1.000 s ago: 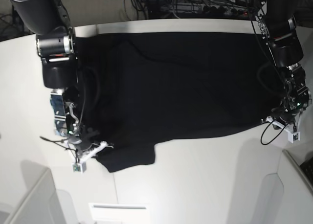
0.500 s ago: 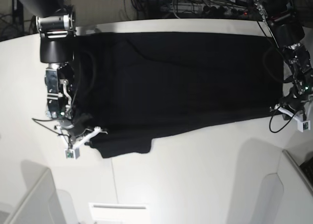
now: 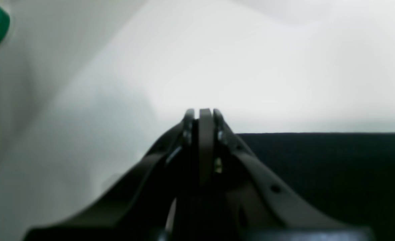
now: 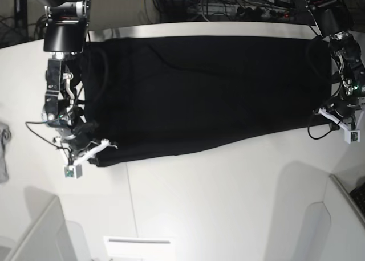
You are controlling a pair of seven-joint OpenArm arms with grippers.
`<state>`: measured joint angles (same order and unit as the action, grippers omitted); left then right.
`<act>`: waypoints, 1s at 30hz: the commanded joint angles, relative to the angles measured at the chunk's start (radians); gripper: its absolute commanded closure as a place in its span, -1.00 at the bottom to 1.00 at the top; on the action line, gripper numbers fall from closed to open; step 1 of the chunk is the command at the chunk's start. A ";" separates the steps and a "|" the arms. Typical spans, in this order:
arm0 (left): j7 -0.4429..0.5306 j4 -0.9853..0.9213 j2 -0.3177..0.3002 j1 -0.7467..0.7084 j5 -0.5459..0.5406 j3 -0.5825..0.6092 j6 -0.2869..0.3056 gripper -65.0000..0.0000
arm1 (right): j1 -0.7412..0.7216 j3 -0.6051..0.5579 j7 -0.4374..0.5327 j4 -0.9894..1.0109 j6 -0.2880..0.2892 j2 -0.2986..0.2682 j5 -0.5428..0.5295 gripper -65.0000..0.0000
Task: Fold the T-shirt properly
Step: 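Lift the hem with both grippers and fold it toward the collar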
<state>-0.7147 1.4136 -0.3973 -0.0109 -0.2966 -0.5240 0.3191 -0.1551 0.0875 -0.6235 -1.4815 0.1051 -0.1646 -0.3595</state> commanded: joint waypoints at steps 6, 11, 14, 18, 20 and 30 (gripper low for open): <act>0.020 0.105 -0.021 -0.054 -0.005 -0.008 -0.004 1.00 | 0.067 0.007 0.020 -0.106 0.000 -0.010 -0.006 1.00; 0.020 0.165 -0.021 -0.103 -0.005 -0.009 -0.004 1.00 | 0.122 0.056 -0.023 -0.181 0.000 -0.005 -0.009 1.00; 0.020 0.189 -0.005 -0.122 -0.025 -0.014 -0.004 1.00 | 0.145 0.094 -0.063 -0.224 0.000 0.013 -0.009 1.00; -0.044 0.192 -0.007 -0.148 -0.168 -0.097 -0.004 1.00 | 0.183 0.117 -0.091 -0.276 0.000 0.020 -0.009 1.00; -0.069 0.194 -0.009 -0.157 -0.214 -0.104 -0.004 1.00 | 0.210 0.117 -0.091 -0.301 0.000 0.021 -0.009 1.00; -0.075 0.304 -0.002 -0.206 -0.227 -0.112 -0.005 1.00 | 0.340 0.119 -0.091 -0.416 0.000 0.063 -0.009 1.00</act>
<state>-0.8055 1.6962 -0.3798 -0.2211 -0.5201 -0.6262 0.3157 0.1967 0.2016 -0.7368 -1.8767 0.1051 -0.0975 -0.3622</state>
